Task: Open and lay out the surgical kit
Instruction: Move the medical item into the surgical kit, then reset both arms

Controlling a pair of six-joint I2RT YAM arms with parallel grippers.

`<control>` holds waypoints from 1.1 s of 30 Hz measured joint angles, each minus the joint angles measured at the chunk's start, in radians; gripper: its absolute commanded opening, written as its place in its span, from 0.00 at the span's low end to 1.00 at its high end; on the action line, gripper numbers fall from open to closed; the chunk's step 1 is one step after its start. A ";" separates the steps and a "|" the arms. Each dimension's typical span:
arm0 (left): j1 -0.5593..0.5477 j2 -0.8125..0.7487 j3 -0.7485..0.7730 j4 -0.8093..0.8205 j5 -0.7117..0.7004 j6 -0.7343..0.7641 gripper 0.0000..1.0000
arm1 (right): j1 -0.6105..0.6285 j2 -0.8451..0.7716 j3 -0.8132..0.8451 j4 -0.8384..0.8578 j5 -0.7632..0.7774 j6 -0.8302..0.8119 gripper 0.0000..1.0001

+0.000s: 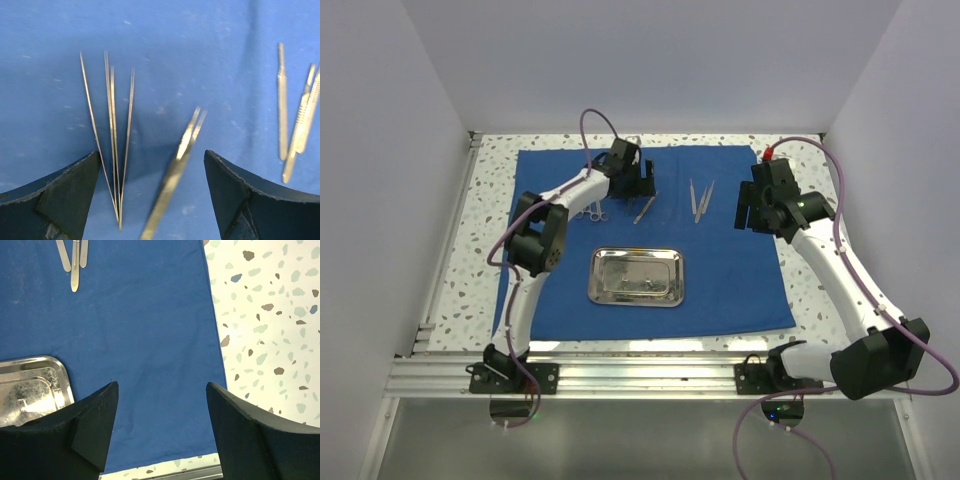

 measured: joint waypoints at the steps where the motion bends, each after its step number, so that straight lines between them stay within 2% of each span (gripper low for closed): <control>1: -0.006 0.000 0.000 0.003 0.001 -0.004 0.88 | 0.000 0.000 0.000 0.000 0.000 0.000 0.74; 12: -0.097 0.000 0.002 0.006 0.031 -0.051 0.88 | 0.000 0.000 -0.017 0.000 0.001 0.000 0.73; 22: -0.103 0.000 0.039 -0.059 0.039 -0.050 0.89 | 0.000 -0.016 -0.031 0.002 -0.002 0.000 0.78; 28: -0.077 -0.021 0.087 -0.129 0.002 -0.013 0.91 | 0.000 -0.061 -0.031 0.016 -0.017 -0.011 0.86; 33: -0.057 -0.185 0.036 -0.188 -0.067 0.050 0.91 | 0.000 -0.097 0.003 0.024 -0.050 -0.026 0.95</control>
